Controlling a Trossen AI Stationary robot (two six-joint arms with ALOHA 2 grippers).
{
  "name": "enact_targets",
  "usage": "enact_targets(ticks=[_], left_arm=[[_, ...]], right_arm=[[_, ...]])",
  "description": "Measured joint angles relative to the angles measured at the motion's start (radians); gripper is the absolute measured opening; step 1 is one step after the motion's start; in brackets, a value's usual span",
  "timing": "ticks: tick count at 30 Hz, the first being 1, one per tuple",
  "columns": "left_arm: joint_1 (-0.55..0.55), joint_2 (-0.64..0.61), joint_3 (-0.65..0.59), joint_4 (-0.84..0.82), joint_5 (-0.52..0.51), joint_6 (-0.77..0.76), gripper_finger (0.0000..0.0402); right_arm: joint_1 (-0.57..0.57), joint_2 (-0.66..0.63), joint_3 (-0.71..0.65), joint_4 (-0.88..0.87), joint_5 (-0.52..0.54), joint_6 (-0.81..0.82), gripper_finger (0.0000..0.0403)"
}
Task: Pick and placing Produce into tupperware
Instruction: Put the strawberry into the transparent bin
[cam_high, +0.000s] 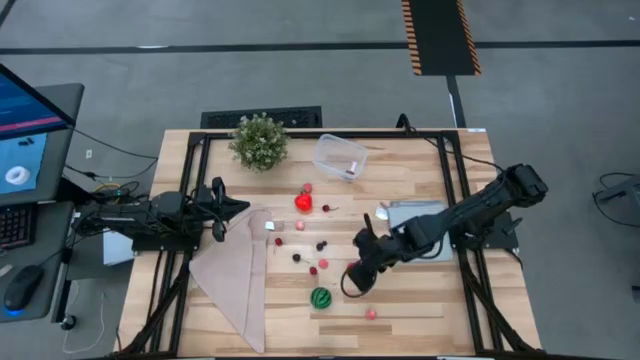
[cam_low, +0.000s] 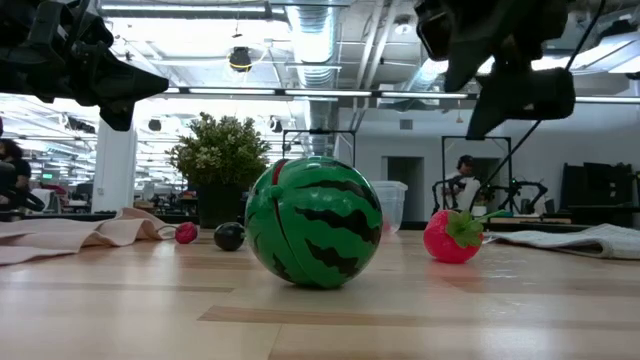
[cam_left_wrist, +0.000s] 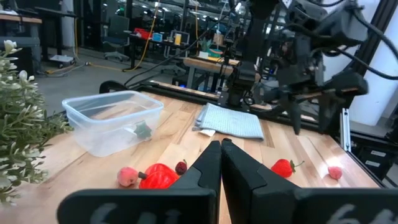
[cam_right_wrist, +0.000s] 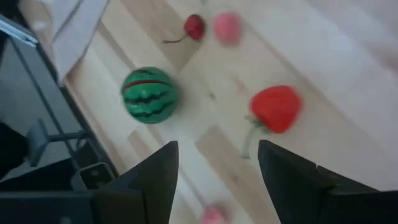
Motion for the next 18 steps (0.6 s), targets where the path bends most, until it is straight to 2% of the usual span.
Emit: enact_targets(ticks=[10, 18], left_arm=[[0.0, 0.0, 0.0, 0.008, -0.001, 0.0, 0.0], [0.0, 0.0, 0.0, 0.008, -0.001, 0.0, 0.0]], right_arm=[[0.019, 0.138, -0.002, 0.034, -0.042, 0.078, 0.0228], [0.025, 0.145, 0.0, 0.033, -0.05, 0.095, 0.0212]])
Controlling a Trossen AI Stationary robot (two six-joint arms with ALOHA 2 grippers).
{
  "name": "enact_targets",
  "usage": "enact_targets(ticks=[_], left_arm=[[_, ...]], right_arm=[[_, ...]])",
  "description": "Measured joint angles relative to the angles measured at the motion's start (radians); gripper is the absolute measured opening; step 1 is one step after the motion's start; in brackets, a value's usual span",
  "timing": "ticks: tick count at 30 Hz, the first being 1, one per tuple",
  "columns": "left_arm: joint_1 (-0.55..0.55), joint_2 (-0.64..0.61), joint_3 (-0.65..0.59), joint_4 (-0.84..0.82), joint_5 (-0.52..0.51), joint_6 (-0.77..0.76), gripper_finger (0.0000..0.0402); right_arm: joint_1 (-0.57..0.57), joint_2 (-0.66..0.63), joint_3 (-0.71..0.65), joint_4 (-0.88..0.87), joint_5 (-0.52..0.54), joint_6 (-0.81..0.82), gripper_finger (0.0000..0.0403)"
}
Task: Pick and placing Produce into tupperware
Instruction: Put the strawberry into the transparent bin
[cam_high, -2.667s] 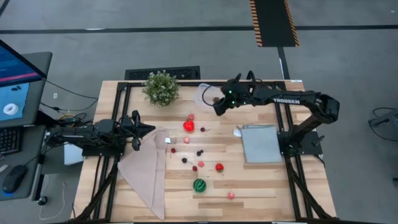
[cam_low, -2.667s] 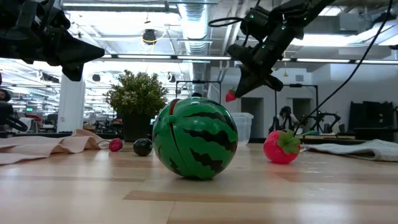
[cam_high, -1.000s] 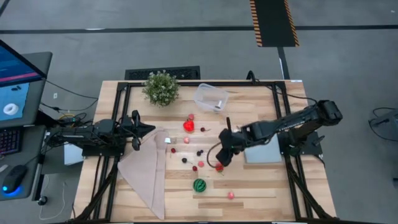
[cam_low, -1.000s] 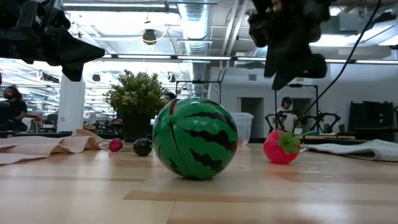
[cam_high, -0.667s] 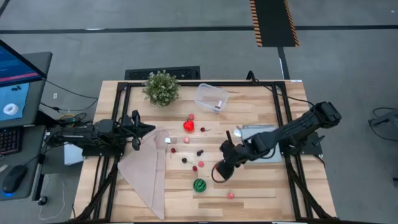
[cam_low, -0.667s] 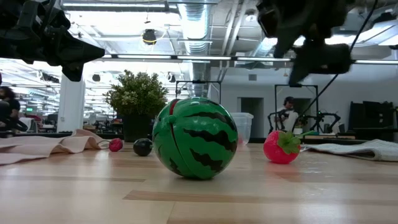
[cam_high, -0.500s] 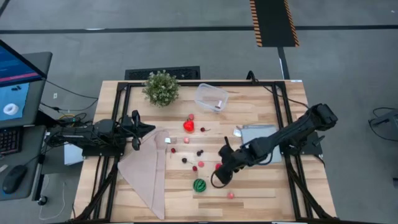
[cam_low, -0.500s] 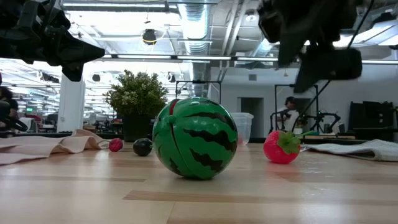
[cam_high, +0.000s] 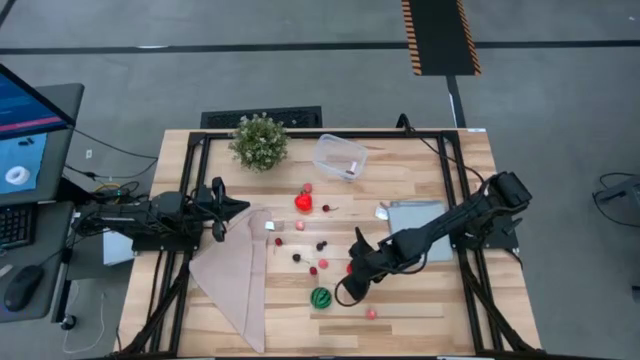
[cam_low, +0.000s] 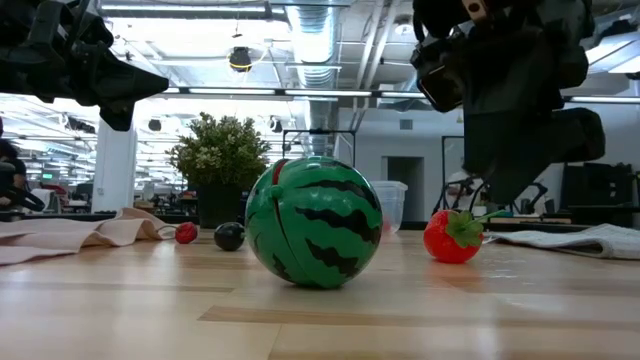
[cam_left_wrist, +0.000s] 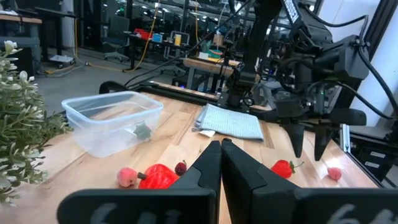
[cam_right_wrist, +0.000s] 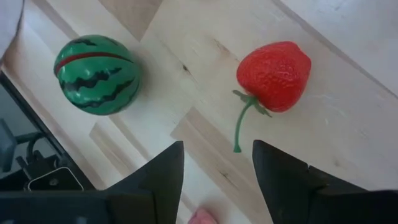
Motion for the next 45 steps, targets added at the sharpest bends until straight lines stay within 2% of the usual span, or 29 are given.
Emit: enact_targets(ticks=[13, 23, 28, 34, 36, 40, 45], left_arm=[[0.0, 0.0, 0.0, -0.001, 0.0, 0.0, 0.0], [0.0, 0.004, 0.0, 0.0, -0.004, 0.0, 0.0], [0.0, 0.004, 0.0, 0.0, -0.005, 0.0, 0.0], [0.0, 0.004, 0.0, 0.0, -0.005, 0.0, 0.0], [0.0, 0.004, 0.0, 0.0, -0.005, 0.0, 0.0], [0.0, 0.004, 0.0, 0.0, -0.005, 0.001, 0.0], [0.0, 0.004, 0.0, 0.0, -0.006, 0.001, 0.0]], right_arm=[[0.005, 0.068, -0.001, 0.014, -0.003, -0.006, 0.0175], [0.004, 0.069, 0.003, 0.029, 0.011, -0.027, 0.0144], [0.004, 0.069, 0.003, 0.029, 0.011, -0.028, 0.0101], [-0.003, 0.069, 0.003, 0.029, 0.017, -0.065, 0.0018], [-0.009, 0.069, 0.003, 0.029, 0.026, -0.08, 0.0014], [-0.031, 0.069, 0.003, 0.029, 0.036, -0.106, 0.0031], [-0.066, 0.063, 0.002, 0.027, 0.051, -0.178, 0.0011]])
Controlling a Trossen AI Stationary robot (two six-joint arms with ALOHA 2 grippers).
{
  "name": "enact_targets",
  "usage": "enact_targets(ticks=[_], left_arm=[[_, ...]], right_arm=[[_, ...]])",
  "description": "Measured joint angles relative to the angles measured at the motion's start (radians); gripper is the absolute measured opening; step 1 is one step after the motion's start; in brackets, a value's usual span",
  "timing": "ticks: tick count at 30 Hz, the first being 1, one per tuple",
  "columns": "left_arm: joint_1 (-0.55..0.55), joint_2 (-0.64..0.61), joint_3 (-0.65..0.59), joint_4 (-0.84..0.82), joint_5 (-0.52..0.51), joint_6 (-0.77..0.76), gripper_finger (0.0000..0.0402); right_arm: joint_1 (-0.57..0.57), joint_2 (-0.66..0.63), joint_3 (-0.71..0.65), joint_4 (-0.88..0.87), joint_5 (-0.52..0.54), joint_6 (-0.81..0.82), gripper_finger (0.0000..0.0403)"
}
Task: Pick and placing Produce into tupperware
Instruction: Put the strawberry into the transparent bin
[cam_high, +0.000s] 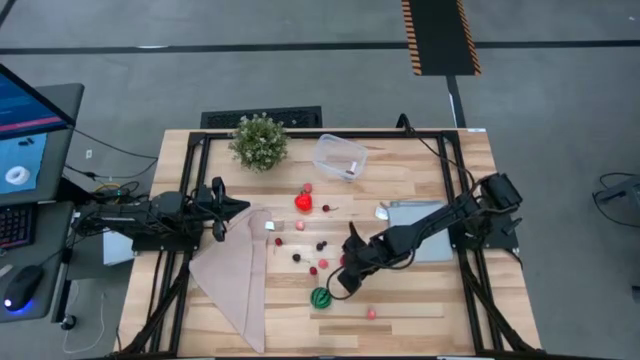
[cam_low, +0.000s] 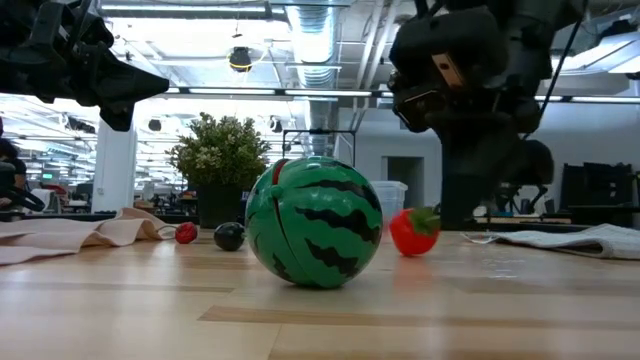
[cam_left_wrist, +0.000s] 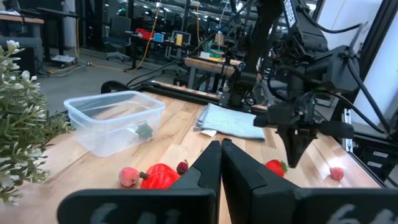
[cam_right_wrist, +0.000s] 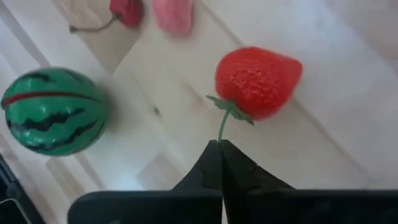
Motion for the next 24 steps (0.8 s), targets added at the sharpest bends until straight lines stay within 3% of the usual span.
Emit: enact_targets(ticks=[7, 10, 14, 20, 24], left_arm=[[0.0, 0.0, 0.0, 0.0, -0.001, 0.003, 0.0], [0.0, 0.0, 0.0, 0.0, -0.001, 0.003, 0.0], [0.0, 0.0, 0.0, 0.0, 0.0, 0.003, 0.0], [0.0, 0.0, 0.0, -0.001, 0.0, 0.003, 0.0], [0.0, 0.0, 0.0, -0.001, -0.001, 0.003, 0.0]], right_arm=[[-0.058, -0.009, 0.069, -0.104, 0.04, -0.091, 0.0029], [-0.084, -0.009, 0.108, -0.174, 0.082, -0.141, 0.0019], [-0.122, -0.008, 0.181, -0.276, 0.152, -0.212, 0.001], [-0.18, -0.008, 0.303, -0.475, 0.283, -0.294, 0.0035], [-0.236, -0.008, 0.377, -0.576, 0.378, -0.365, 0.0019]])
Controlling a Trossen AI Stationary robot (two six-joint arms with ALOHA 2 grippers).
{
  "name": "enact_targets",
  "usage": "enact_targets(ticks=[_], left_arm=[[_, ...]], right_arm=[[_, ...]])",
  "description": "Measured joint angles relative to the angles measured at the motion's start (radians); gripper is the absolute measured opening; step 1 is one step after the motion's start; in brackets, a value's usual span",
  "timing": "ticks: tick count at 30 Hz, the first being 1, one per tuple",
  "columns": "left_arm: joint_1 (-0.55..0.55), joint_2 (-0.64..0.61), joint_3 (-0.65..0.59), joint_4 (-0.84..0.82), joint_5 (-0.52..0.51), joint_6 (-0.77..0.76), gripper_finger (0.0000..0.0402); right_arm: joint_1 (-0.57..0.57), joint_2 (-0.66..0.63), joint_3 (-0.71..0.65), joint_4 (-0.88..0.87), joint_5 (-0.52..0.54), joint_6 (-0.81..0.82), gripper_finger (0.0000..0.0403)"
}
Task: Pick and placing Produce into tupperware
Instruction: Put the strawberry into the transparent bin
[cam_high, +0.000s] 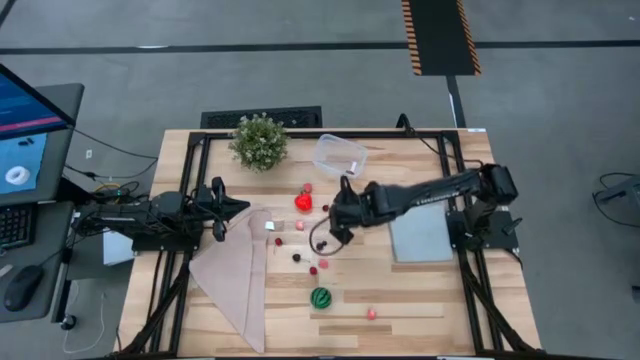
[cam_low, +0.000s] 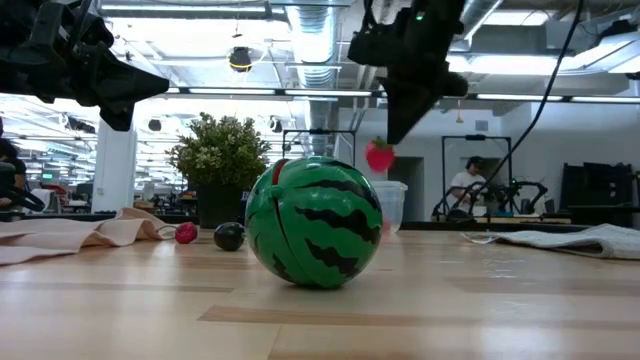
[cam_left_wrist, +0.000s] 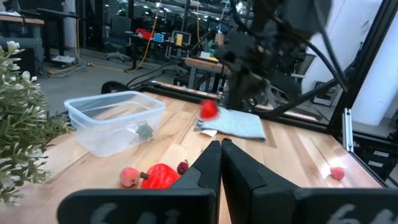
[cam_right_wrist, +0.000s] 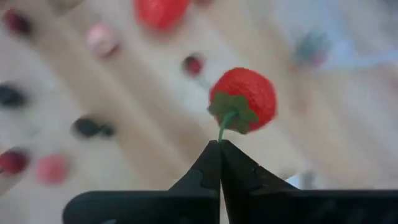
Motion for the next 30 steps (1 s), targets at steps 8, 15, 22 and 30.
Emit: enact_targets(ticks=[8, 15, 22, 30], left_arm=[[0.0, 0.0, 0.0, 0.0, 0.0, 0.0, 0.0], [0.0, 0.0, 0.0, 0.0, 0.0, -0.001, 0.0], [0.0, 0.0, 0.0, -0.002, 0.0, -0.002, 0.0], [0.0, 0.0, 0.0, -0.003, 0.0, -0.002, 0.0]], right_arm=[[-0.173, 0.0, 0.054, -0.004, 0.013, -0.156, 0.003], [-0.345, 0.0, 0.054, 0.018, -0.017, -0.262, 0.0012], [-0.488, 0.001, 0.054, 0.104, -0.1, -0.327, 0.0027], [-0.56, 0.009, 0.03, 0.168, -0.181, -0.379, 0.0015]])
